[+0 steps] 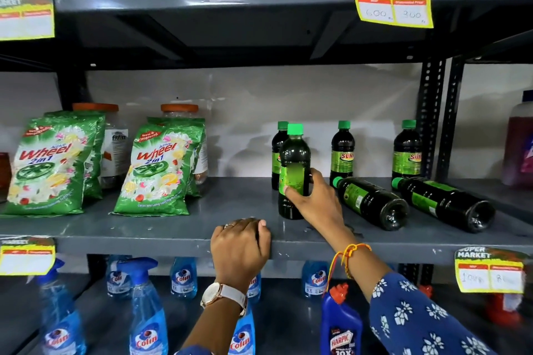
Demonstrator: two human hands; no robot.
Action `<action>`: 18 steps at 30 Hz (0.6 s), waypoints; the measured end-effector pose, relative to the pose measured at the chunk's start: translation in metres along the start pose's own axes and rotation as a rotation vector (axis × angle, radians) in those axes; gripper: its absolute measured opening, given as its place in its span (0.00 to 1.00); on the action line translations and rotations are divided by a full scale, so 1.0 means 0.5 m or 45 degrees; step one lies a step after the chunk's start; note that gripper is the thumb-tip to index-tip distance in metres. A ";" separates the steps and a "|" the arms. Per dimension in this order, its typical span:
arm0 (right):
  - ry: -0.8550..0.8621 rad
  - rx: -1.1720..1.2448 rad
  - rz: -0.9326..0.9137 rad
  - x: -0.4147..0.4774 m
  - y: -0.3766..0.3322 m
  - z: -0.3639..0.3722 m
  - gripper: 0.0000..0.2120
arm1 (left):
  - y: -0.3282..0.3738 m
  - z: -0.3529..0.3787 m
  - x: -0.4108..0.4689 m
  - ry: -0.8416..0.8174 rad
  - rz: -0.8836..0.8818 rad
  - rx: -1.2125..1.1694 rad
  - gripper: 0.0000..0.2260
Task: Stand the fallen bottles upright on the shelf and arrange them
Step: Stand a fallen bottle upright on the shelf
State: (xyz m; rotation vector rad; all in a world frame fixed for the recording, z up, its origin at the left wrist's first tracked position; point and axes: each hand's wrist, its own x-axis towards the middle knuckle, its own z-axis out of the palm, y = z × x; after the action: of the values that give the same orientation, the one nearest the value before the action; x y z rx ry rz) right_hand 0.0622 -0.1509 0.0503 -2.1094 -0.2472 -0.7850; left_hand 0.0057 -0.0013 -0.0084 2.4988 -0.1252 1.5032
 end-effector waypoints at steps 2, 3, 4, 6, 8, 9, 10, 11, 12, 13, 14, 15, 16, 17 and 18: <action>-0.014 -0.054 0.057 0.007 0.002 0.006 0.38 | 0.000 0.000 -0.001 -0.004 -0.010 0.002 0.18; -0.028 -0.057 0.070 0.009 0.004 0.010 0.43 | 0.000 0.000 -0.001 0.000 -0.012 0.004 0.18; -0.048 -0.048 0.079 0.013 0.006 0.013 0.46 | 0.001 -0.001 -0.001 0.004 -0.011 0.003 0.18; -0.096 0.017 0.090 0.019 0.009 0.017 0.39 | 0.002 0.000 -0.001 0.008 -0.014 -0.007 0.18; -0.147 0.144 0.122 0.025 0.017 0.020 0.31 | 0.002 0.001 -0.001 0.006 -0.015 -0.015 0.18; -0.179 0.213 0.143 0.028 0.021 0.022 0.28 | 0.002 0.001 -0.001 0.005 -0.017 -0.014 0.18; -0.213 0.283 0.161 0.029 0.025 0.022 0.27 | 0.002 0.000 -0.001 0.004 -0.019 -0.013 0.18; -0.234 0.347 0.173 0.031 0.028 0.023 0.28 | 0.003 0.000 -0.001 0.003 -0.019 -0.012 0.18; -0.233 0.390 0.175 0.031 0.029 0.023 0.31 | 0.004 -0.001 -0.002 0.005 -0.017 -0.011 0.18; -0.216 0.398 0.172 0.032 0.029 0.023 0.34 | 0.005 -0.001 -0.002 0.008 -0.015 -0.010 0.18; -0.198 0.386 0.165 0.032 0.029 0.024 0.37 | 0.005 -0.002 -0.001 0.013 -0.015 -0.009 0.18; -0.189 0.377 0.157 0.033 0.029 0.026 0.37 | 0.006 -0.003 -0.002 0.016 -0.014 -0.006 0.18; -0.191 0.382 0.160 0.034 0.030 0.026 0.35 | 0.007 -0.004 -0.002 0.019 -0.014 -0.004 0.18; -0.202 0.402 0.177 0.035 0.032 0.027 0.33 | 0.007 -0.005 -0.002 0.019 -0.015 -0.004 0.17; -0.215 0.434 0.198 0.036 0.035 0.027 0.31 | 0.007 -0.006 -0.002 0.015 -0.018 -0.006 0.17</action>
State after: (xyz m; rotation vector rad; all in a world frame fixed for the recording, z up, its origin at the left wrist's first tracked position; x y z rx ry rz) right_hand 0.0899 -0.1532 0.0440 -1.8456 -0.2818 -0.4376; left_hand 0.0019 -0.0043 -0.0076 2.4818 -0.1086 1.5102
